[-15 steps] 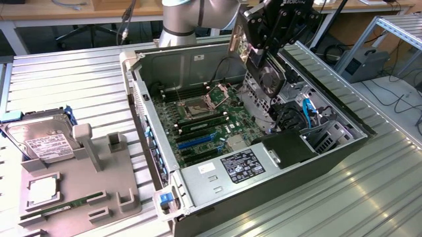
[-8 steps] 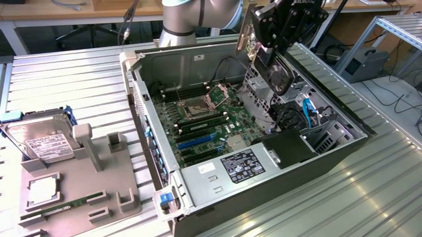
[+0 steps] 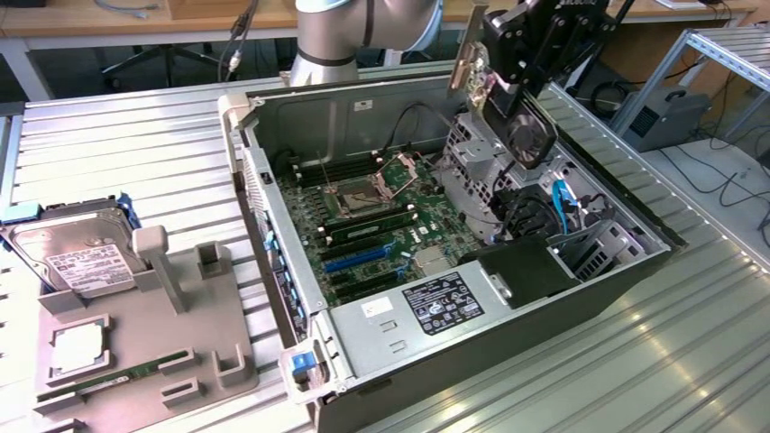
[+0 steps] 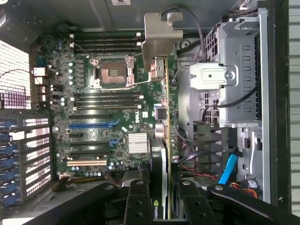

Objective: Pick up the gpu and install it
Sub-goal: 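Pick up the gpu and move the gpu toward the slot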

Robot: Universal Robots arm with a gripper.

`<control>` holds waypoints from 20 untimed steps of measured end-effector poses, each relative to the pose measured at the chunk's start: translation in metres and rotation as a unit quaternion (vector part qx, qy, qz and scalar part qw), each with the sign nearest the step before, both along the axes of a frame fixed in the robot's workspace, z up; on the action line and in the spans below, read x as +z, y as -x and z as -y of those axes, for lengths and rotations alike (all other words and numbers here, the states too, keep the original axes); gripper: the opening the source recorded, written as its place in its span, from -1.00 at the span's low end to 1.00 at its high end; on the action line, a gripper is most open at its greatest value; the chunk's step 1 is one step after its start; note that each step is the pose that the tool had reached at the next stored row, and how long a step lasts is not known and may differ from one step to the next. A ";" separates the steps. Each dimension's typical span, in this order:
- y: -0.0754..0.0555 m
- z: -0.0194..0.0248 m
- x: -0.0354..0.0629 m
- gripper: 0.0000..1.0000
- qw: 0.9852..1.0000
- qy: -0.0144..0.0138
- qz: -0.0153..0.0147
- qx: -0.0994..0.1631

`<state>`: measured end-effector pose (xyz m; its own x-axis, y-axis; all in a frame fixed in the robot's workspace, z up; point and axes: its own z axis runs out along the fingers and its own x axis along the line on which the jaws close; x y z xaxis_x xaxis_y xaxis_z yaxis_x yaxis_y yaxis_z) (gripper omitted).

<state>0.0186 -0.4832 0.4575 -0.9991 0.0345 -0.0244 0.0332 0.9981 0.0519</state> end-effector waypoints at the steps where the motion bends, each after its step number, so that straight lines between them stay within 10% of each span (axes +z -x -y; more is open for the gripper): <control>1: -0.003 -0.0006 0.0000 -0.46 1.000 0.000 0.000 0.000; 10: -0.013 -0.0179 -0.0027 -0.46 1.000 0.000 0.000 0.000; 20: -0.018 -0.0210 -0.0320 -0.46 1.000 0.000 0.000 0.000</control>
